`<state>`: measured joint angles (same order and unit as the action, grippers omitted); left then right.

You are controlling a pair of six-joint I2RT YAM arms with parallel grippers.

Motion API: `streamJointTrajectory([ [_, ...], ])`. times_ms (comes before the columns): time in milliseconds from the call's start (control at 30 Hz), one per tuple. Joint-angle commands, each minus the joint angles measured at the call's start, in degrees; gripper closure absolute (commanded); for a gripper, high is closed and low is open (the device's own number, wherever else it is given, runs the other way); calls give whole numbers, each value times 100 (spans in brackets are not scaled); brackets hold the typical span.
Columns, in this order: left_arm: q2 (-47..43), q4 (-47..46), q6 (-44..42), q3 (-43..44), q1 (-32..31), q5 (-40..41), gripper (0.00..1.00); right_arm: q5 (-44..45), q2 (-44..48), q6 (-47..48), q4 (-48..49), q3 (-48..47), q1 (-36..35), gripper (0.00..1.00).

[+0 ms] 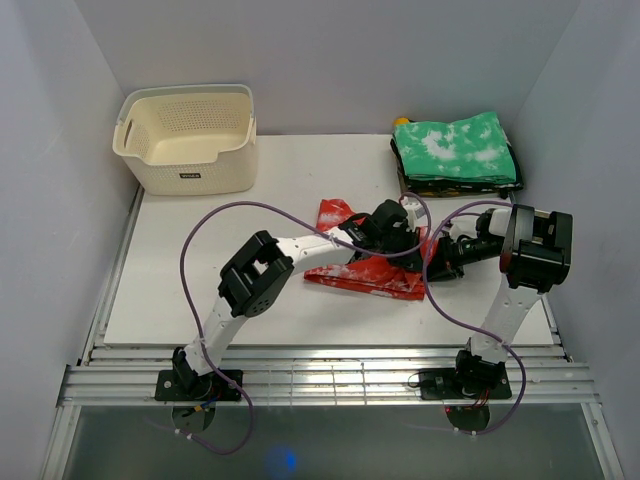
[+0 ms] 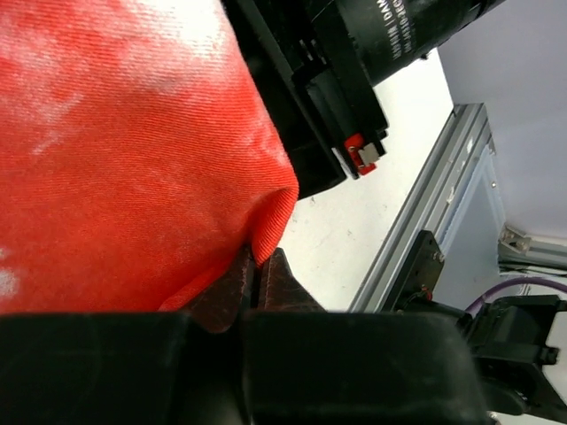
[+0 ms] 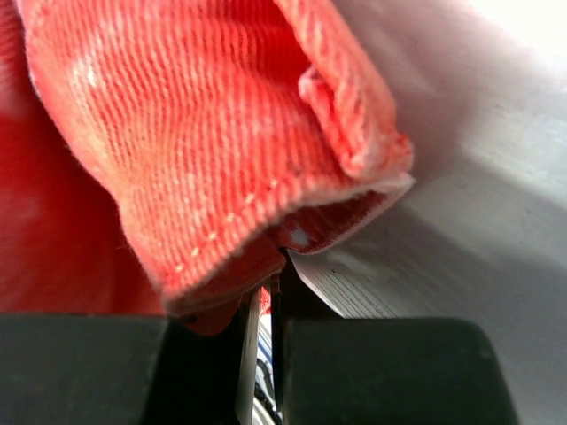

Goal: Fold and stack the trousers
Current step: Fold the trousers

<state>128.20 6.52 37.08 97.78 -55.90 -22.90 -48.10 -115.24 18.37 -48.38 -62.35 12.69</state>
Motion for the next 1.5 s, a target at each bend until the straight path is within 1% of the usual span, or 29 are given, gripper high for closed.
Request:
streamJointTrajectory([
  [0,12,-336,142,119,-176,-338,93,1,98,17,127,38,-117,92],
  [33,21,-336,142,110,-176,-365,78,80,107,17,136,21,-117,92],
  [100,-58,-301,45,84,-141,-408,65,352,160,44,40,-75,-83,91],
  [167,-320,-283,-42,-82,-10,-435,46,607,300,219,-170,-250,49,83],
  [200,-435,-205,-69,-136,61,-548,43,869,405,315,-285,-330,110,77],
  [233,-567,-143,-78,-188,157,-619,41,1037,467,421,-382,-426,198,65],
  [300,-1023,67,-183,-399,465,-768,37,1519,625,719,-688,-760,427,61],
  [367,-1427,103,-341,-662,806,-1093,34,1654,713,1087,-961,-1067,663,60],
  [400,-1873,112,-533,-994,904,-1181,27,1654,792,1211,-1250,-1434,717,57],
  [467,-2306,165,-867,-1295,1237,-1506,18,1541,845,1579,-1602,-1858,744,47],
  [500,-2665,269,-1208,-1566,1344,-1629,13,1296,863,1643,-1787,-2295,744,41],
  [533,-2808,314,-1316,-1699,1475,-1796,12,1146,863,1661,-2067,-2517,726,36],
  [567,-2949,332,-1422,-1840,1755,-1954,11,1005,854,1670,-2192,-2719,631,34],
  [633,-3177,314,-1659,-2269,2073,-2411,11,610,819,1609,-2455,-3228,420,31],
  [667,-3222,306,-1660,-2376,2318,-2543,11,487,802,1582,-2535,-3344,97,31],
  [700,-3240,245,-1660,-2499,2433,-2631,11,250,767,1538,-2579,-3424,-80,31],
  [733,-3223,253,-1686,-2657,2522,-2702,16,118,740,1407,-2606,-3433,-291,32],
  [767,-3188,244,-1660,-2728,2679,-2851,17,-40,731,1345,-2563,-3372,-667,32],
  [833,-3109,-98,-1625,-2912,2803,-3202,22,-426,661,1240,-2484,-3162,-1039,33],
  [900,-2994,-456,-1432,-3150,2891,-3413,25,-673,539,1291,-2439,-2653,-1504,35],
  [933,-2942,-494,-1432,-3212,2909,-3458,26,-727,503,1353,-2431,-2434,-1584,36],
  [967,-2837,-529,-1423,-3317,2944,-3459,27,-754,459,1562,-2439,-1953,-1629,36],
  [1000,-2766,-851,-1292,-3405,2962,-3511,27,-754,354,1695,-2465,-1722,-1629,36],
  [1067,-2495,-1012,-1142,-3641,3049,-3643,28,-491,213,2037,-2466,-1117,-1620,36],
  [1100,-2389,-1291,-924,-3730,3076,-3704,29,-255,73,2100,-2396,-930,-1603,36],
  [1167,-2160,-1408,-782,-3862,3137,-3740,30,97,-59,2101,-2186,-657,-1542,38],
  [1200,-1968,-1460,-720,-3976,3155,-3748,31,447,-182,1970,-2037,-499,-1498,38],
  [1333,-1746,-1426,-675,-4319,3348,-3311,35,1126,-613,1890,-1640,-576,-1112,39],
  [1467,-1754,-1373,-746,-4618,3463,-3256,38,1636,-842,1925,-1604,-1033,-865,39],
])
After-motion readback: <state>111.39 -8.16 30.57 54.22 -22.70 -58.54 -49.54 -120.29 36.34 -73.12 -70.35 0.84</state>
